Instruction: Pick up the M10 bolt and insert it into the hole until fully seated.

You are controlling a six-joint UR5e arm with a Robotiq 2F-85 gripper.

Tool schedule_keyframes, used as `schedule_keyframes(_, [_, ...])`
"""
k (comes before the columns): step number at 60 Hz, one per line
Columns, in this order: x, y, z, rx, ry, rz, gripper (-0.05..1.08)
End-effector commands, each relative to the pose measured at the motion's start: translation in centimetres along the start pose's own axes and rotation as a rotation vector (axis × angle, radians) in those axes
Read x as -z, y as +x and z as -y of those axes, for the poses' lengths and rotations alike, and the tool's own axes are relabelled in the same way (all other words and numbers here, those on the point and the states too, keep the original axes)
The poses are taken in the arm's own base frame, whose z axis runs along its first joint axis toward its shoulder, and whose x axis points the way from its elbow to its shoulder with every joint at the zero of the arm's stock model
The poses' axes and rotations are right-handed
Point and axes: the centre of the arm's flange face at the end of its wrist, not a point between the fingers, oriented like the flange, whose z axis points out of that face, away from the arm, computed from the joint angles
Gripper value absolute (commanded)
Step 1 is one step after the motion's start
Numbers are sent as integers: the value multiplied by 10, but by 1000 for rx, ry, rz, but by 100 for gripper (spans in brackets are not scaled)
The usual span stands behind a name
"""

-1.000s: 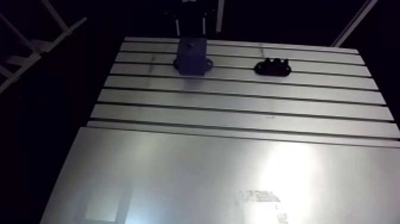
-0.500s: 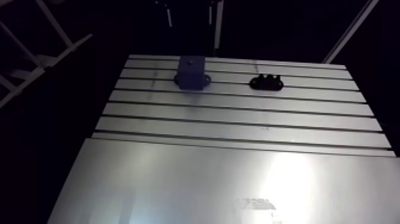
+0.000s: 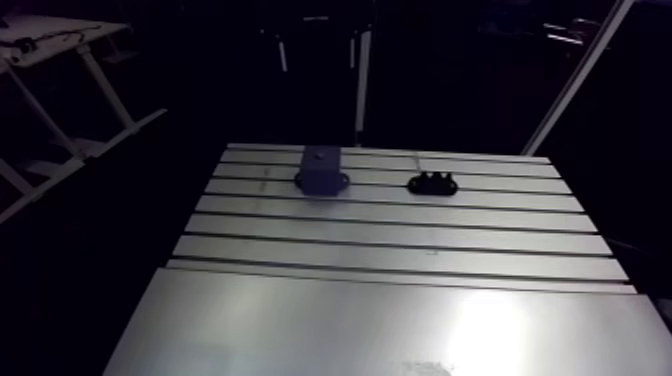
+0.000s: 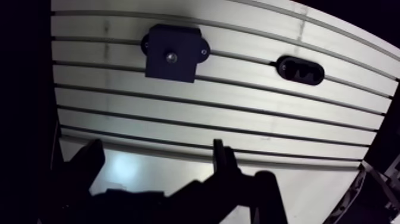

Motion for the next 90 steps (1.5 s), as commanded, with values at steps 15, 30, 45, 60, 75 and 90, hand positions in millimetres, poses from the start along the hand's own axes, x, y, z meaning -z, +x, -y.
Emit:
schedule_keyframes(15, [62,-104,-30,-90,-11,-156,1])
schedule_keyframes(30, [69,-109,-31,-107,-5,-164,1])
schedule_keyframes(45, [72,-115,-27,-107,26,-155,1])
schedule_keyframes(60, [90,-118,-29,-118,41,-147,1])
schedule_keyframes(75, [91,-117,-30,-118,38,-140,1])
schedule_keyframes(90, [90,-115,-31,-117,37,-141,1])
